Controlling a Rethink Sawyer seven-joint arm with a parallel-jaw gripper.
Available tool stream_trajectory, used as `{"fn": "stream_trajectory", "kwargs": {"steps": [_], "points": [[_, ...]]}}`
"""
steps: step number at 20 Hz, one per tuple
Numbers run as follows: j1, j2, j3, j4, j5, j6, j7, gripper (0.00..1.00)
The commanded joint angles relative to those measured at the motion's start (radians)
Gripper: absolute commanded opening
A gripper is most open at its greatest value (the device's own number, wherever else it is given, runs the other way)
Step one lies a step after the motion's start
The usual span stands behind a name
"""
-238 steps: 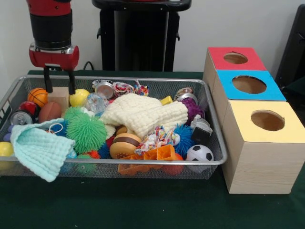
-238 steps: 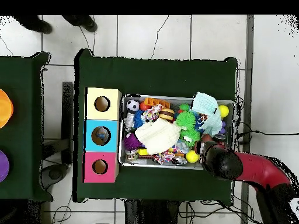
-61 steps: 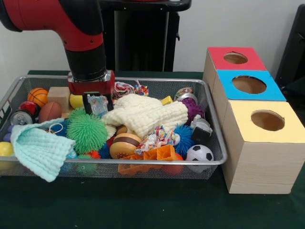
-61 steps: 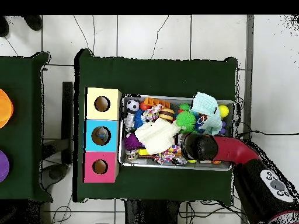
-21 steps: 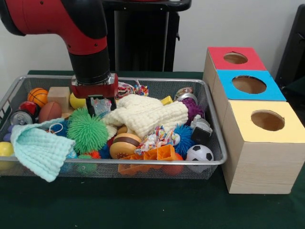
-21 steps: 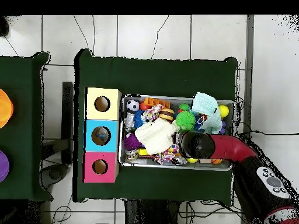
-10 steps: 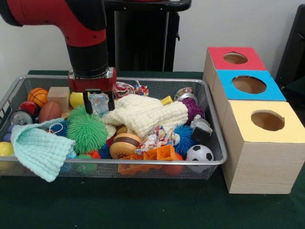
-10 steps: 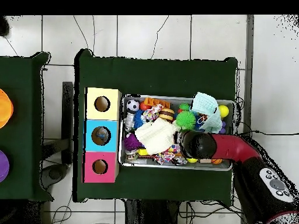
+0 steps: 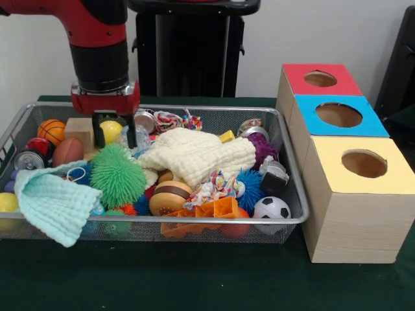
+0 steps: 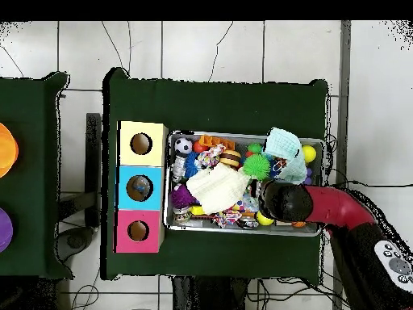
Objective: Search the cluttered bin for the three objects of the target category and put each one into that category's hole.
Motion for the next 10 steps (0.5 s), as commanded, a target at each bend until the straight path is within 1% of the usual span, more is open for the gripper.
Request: {"fn": "stream_trajectory", "kwargs": {"steps": [1, 10], "points": [[-0.028, -0.020, 0.040, 0.065, 0.007, 0.080, -0.066, 1.00], [-0.022, -0.002, 0.039, 0.066, -0.005, 0.062, -0.052, 1.00]]}}
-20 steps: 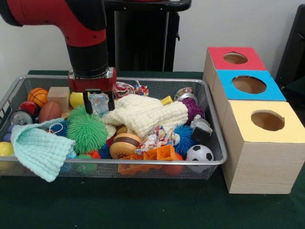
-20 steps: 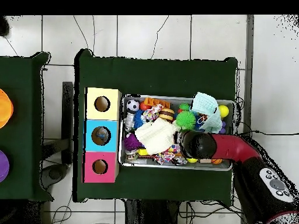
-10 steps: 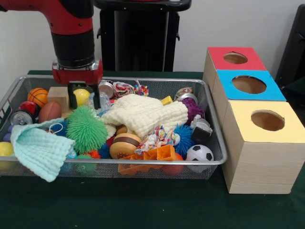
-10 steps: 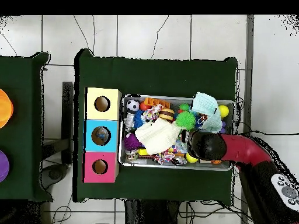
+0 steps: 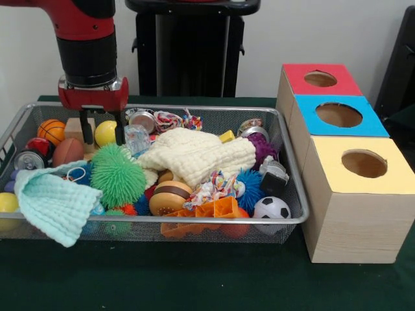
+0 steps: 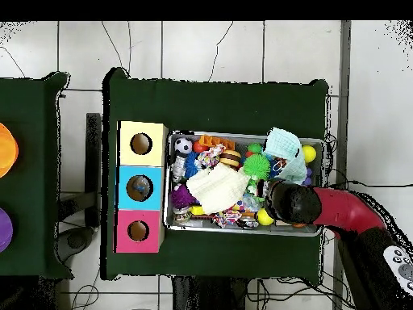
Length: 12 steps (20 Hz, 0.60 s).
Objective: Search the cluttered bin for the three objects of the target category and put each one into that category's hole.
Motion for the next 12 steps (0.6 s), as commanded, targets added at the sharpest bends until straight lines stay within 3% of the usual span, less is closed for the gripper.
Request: {"fn": "stream_trajectory", "kwargs": {"steps": [1, 12], "points": [[0.001, 0.014, 0.038, 0.065, -0.004, 0.062, -0.050, 1.00], [0.021, -0.019, 0.015, 0.110, 0.008, 0.050, 0.005, 1.00]]}}
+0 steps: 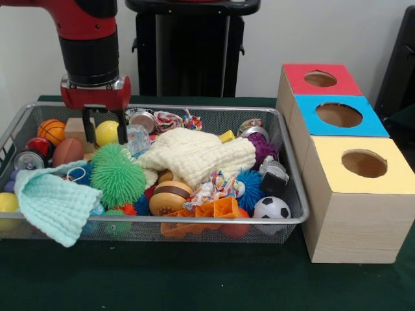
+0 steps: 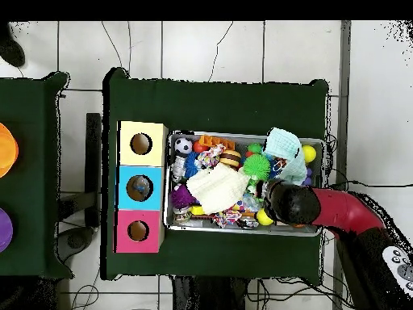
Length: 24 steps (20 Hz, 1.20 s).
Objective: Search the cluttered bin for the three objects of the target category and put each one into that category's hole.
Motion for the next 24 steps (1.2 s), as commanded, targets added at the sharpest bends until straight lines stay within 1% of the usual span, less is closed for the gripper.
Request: {"fn": "stream_trajectory", "kwargs": {"steps": [1, 7, 11, 16, 24], "points": [[0.019, -0.019, 0.014, 0.110, 0.009, 0.042, 0.012, 1.00], [0.008, -0.026, 0.014, 0.163, 0.018, 0.012, 0.037, 1.00], [0.016, -0.033, 0.005, 0.182, 0.011, -0.010, 0.056, 1.00], [0.022, -0.017, -0.003, 0.178, 0.003, -0.027, 0.063, 1.00], [0.009, 0.000, -0.001, 0.166, -0.006, -0.039, 0.049, 1.00]]}}
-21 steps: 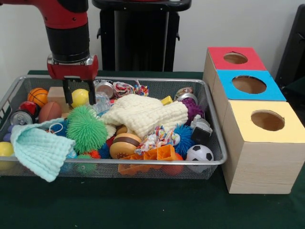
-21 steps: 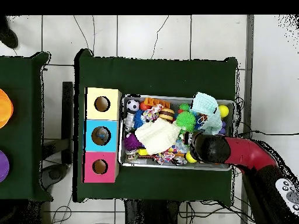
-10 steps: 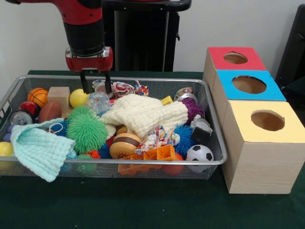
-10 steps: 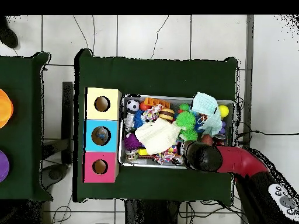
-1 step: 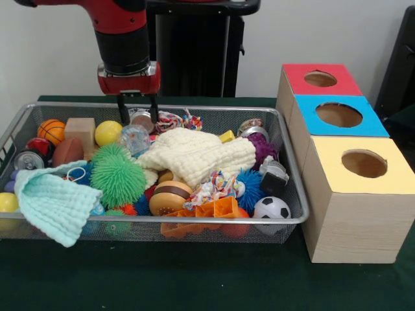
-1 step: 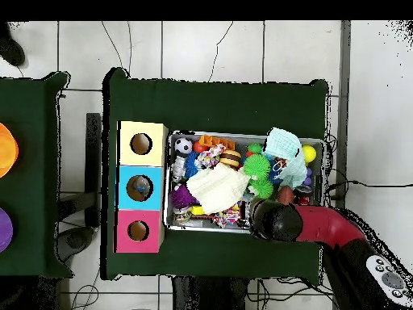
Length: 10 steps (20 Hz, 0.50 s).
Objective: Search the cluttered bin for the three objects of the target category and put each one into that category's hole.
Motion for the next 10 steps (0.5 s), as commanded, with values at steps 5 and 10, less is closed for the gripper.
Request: {"fn": "stream_trajectory", "kwargs": {"steps": [5, 10], "points": [[-0.003, 0.037, -0.005, 0.007, -0.018, -0.057, 0.050, 1.00], [0.008, 0.084, -0.035, -0.028, -0.055, -0.108, 0.063, 1.00]]}}
